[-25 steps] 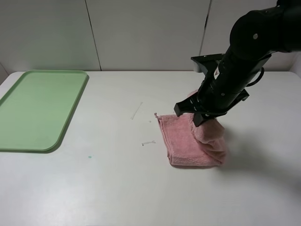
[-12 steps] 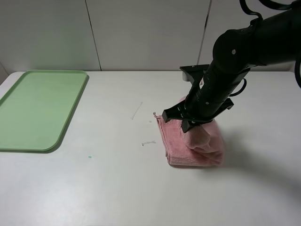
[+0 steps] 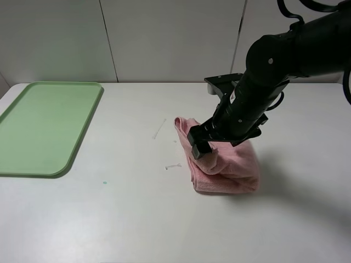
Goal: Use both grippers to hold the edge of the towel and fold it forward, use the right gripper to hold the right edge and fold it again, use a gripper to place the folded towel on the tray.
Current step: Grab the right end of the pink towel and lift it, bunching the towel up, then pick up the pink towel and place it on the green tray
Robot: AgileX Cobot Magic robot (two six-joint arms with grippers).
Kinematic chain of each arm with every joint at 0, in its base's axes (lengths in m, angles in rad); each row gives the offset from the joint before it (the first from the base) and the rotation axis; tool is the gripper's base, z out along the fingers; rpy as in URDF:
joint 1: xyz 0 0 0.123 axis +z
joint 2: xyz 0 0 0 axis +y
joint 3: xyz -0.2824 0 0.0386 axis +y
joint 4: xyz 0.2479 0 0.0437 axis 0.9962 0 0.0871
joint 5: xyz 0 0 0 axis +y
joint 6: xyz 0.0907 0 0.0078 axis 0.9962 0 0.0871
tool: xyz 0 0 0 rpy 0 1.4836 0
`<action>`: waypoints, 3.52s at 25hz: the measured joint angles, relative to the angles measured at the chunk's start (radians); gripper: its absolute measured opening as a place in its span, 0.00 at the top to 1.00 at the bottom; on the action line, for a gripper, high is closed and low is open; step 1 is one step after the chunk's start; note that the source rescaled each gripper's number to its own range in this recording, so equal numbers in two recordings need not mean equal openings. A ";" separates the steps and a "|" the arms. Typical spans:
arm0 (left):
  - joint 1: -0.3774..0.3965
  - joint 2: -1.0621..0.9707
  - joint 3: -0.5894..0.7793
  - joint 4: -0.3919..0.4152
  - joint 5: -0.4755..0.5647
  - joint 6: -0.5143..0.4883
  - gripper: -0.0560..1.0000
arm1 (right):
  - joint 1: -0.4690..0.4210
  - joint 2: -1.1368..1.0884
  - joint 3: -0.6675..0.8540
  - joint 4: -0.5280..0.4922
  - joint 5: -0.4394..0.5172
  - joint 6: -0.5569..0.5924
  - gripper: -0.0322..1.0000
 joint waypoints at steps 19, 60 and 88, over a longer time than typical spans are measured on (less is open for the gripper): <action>0.000 0.000 0.000 0.001 0.000 0.000 0.00 | 0.000 -0.238 0.000 0.070 0.098 -0.001 0.00; 0.000 0.000 0.000 0.001 0.000 0.000 0.00 | -0.071 -1.323 0.375 -0.372 0.446 0.091 0.00; 0.000 0.000 0.000 0.003 0.000 0.000 0.00 | -0.480 -1.749 0.501 -0.207 0.359 -0.071 0.00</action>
